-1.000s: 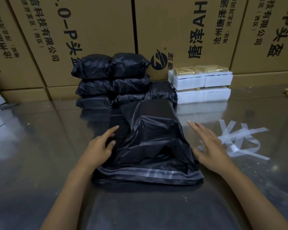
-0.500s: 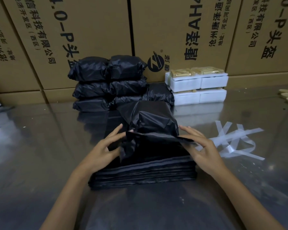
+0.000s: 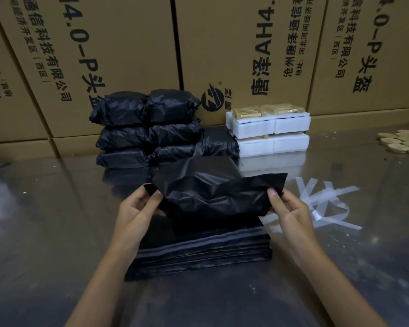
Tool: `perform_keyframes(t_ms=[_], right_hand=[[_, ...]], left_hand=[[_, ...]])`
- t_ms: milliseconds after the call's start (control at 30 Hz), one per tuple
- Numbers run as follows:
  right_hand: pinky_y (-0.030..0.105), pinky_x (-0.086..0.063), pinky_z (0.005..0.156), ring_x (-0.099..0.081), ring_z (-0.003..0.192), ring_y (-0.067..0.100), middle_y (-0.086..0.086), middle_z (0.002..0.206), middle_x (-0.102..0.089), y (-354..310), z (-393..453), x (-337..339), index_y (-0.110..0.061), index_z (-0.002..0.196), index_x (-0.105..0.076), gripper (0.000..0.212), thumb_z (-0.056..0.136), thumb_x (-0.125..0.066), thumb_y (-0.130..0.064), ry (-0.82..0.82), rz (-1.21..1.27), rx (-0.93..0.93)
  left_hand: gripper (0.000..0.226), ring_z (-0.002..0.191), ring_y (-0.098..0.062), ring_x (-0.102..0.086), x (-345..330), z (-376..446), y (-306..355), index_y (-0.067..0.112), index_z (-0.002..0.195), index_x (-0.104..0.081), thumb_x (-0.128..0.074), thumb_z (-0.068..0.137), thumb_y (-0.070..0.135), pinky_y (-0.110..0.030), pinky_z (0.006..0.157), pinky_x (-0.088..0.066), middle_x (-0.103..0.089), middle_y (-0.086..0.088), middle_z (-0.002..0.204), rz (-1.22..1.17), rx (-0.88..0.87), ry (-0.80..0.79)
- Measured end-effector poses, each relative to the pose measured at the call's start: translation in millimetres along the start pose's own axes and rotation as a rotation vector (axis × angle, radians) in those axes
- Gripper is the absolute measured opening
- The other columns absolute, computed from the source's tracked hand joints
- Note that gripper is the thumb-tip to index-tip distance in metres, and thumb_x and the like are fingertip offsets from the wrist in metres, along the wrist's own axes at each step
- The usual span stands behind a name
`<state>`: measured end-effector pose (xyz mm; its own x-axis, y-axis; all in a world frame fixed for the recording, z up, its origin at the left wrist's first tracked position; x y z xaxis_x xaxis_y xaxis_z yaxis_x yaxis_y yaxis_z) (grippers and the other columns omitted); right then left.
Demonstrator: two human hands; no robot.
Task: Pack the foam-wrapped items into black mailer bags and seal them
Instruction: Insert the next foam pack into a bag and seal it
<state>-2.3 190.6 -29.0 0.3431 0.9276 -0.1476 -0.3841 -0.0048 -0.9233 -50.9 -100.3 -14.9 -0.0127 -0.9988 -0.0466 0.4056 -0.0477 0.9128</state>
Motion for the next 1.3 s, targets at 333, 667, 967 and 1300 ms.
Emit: perform_keyframes(t_ms=[333, 667, 967, 1300], right_hand=[[0.014, -0.052, 0.073, -0.068, 0.082, 0.010, 0.004, 0.088, -0.075, -7, -16, 3, -0.007, 0.098, -0.068, 0.012, 0.098, -0.060, -0.016, 0.051, -0.023, 0.063], [0.011, -0.049, 0.058, -0.064, 0.062, 0.006, -0.005, 0.066, -0.071, 1, -15, 5, -0.004, 0.093, -0.063, 0.013, 0.098, -0.060, -0.015, 0.182, -0.007, -0.024], [0.013, -0.046, 0.054, -0.061, 0.069, 0.016, 0.005, 0.073, -0.068, 2, -11, 0, -0.006, 0.096, -0.062, 0.013, 0.100, -0.055, -0.017, 0.211, -0.011, -0.153], [0.015, -0.041, 0.055, -0.052, 0.058, 0.004, -0.003, 0.067, -0.057, -40, -2, -10, -0.012, 0.086, -0.056, 0.021, 0.103, -0.052, -0.023, 0.156, -0.121, 0.125]], left_hand=[[0.078, 0.071, -0.019, -0.065, 4, -14, 16, 0.012, 0.102, -0.067, -0.073, 0.061, 0.078, -0.031, 0.060, -0.057, -0.069, -0.010, 0.081, -0.161, 0.026, -0.032], [0.098, 0.151, -0.030, -0.012, 26, -35, 8, 0.011, 0.153, -0.027, -0.069, 0.080, 0.062, -0.052, 0.121, -0.015, -0.022, -0.011, 0.162, 0.015, 0.032, -0.772], [0.039, 0.136, -0.011, -0.047, 1, -59, 19, 0.028, 0.124, -0.068, -0.076, 0.086, 0.022, -0.029, 0.102, -0.045, -0.055, 0.011, 0.143, 0.097, 0.071, -0.454], [0.037, 0.080, -0.010, -0.061, -23, -27, 43, 0.025, 0.087, -0.064, -0.049, 0.091, 0.059, -0.022, 0.072, -0.048, -0.065, -0.002, 0.083, 0.251, -0.066, 0.114]])
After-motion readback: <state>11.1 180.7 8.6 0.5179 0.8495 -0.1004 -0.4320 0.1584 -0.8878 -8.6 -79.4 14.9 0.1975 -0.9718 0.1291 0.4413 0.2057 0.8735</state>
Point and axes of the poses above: each hand's wrist, its own z-axis towards the middle knuckle, its own x-axis out of the back of the hand, y = z × x, the point moved 1 cm from there along z, towards the middle knuckle
